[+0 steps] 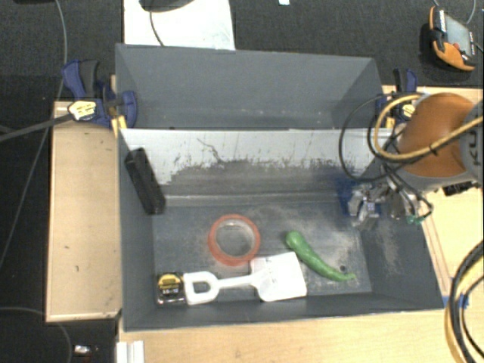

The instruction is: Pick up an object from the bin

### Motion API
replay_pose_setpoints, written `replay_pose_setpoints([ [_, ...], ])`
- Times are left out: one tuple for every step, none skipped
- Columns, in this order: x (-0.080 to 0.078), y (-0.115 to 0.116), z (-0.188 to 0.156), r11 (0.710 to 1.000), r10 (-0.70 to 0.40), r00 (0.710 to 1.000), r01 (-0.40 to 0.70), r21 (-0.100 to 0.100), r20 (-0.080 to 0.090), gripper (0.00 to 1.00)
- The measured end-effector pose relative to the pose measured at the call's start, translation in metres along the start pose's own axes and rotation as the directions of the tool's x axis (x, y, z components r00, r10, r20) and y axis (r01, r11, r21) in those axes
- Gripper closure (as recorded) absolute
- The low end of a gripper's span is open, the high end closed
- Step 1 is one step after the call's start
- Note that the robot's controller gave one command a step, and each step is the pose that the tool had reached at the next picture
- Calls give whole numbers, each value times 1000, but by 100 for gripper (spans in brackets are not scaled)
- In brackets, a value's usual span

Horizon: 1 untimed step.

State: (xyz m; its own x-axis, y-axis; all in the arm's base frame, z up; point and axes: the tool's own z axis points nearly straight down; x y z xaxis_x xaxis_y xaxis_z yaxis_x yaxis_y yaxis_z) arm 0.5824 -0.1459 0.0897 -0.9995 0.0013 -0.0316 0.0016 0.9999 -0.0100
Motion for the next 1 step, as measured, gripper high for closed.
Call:
replay_pose_setpoints([
  [-8, 65, 3, 998, 67, 998, -68, -19, -4, 100],
])
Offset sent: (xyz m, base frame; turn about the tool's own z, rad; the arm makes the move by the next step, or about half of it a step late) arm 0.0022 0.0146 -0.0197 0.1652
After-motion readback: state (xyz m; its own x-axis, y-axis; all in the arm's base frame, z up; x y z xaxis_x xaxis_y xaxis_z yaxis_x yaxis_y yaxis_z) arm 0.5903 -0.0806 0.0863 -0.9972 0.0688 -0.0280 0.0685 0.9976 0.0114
